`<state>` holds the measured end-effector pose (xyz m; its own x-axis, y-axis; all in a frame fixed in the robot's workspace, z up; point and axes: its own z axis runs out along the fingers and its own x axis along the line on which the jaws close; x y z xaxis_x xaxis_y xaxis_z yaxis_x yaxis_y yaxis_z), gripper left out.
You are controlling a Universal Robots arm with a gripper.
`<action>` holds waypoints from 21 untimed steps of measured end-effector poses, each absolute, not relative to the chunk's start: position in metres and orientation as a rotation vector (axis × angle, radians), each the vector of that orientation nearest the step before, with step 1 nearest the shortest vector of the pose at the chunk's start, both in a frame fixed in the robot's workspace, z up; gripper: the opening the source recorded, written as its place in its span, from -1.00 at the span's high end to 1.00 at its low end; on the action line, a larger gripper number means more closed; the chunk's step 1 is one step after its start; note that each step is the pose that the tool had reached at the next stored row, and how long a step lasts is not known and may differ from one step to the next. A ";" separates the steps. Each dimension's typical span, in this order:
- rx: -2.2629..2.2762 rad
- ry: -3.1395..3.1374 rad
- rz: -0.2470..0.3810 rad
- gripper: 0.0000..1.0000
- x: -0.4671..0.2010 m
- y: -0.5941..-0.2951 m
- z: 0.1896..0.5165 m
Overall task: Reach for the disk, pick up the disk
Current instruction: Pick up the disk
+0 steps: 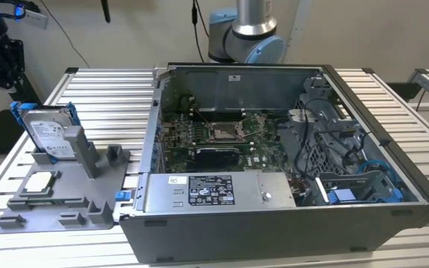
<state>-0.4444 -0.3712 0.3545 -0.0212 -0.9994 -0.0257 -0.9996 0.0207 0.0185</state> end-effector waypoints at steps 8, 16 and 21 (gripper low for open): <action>-2.185 2.227 0.026 -1.00 -0.444 -0.367 0.352; -2.190 2.217 0.021 -1.00 -0.446 -0.365 0.337; -2.194 2.213 0.021 -1.00 -0.447 -0.365 0.328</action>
